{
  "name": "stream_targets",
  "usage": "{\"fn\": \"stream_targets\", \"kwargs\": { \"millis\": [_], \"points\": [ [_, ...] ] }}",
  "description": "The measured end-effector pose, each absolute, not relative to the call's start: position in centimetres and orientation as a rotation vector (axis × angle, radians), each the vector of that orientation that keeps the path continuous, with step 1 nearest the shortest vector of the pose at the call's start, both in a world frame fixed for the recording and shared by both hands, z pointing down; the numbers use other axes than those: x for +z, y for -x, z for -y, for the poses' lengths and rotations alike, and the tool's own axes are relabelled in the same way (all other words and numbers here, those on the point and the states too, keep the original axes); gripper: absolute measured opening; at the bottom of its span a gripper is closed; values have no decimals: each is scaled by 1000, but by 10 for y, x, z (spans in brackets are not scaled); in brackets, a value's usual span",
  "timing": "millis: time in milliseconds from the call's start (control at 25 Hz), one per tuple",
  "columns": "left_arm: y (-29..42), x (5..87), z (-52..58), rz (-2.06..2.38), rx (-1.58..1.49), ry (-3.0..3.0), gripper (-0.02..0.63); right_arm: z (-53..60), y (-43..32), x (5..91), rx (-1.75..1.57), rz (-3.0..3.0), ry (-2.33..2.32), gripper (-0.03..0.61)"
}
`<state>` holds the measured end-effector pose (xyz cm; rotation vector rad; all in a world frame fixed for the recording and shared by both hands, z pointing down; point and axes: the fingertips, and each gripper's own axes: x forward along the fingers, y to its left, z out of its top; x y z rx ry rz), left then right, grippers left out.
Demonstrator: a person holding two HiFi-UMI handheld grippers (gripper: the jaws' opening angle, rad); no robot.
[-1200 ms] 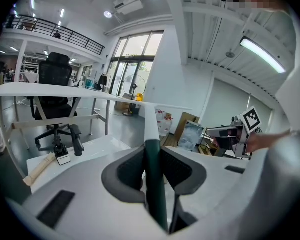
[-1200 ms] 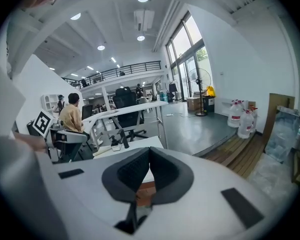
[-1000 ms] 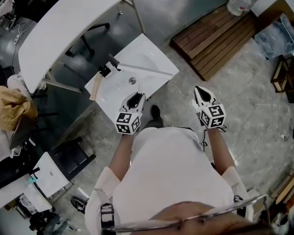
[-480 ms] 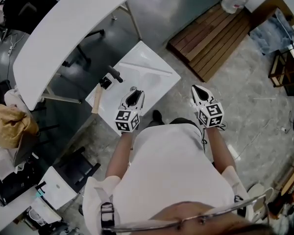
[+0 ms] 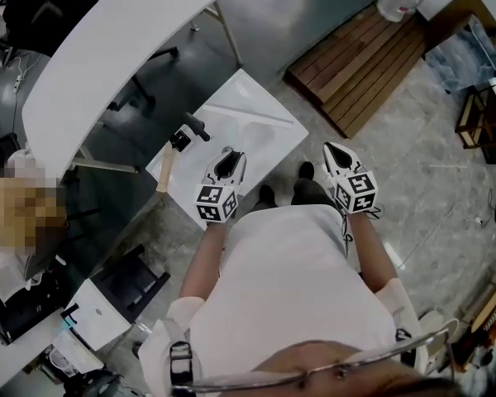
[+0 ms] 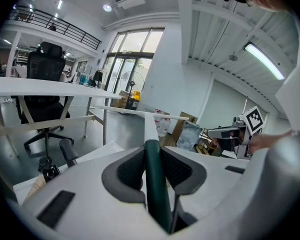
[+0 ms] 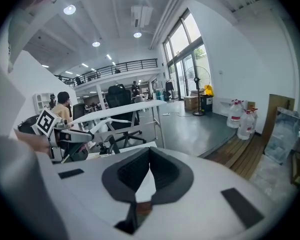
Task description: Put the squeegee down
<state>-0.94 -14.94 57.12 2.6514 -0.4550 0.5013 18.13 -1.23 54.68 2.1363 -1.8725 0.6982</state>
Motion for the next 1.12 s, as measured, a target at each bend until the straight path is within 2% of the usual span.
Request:
{"fn": "stream_targets", "kwargs": {
  "millis": [1120],
  "points": [
    [-60,577,188,949,480,-2449,97,143,-272,561,692,2233,-1624,6]
  ]
}}
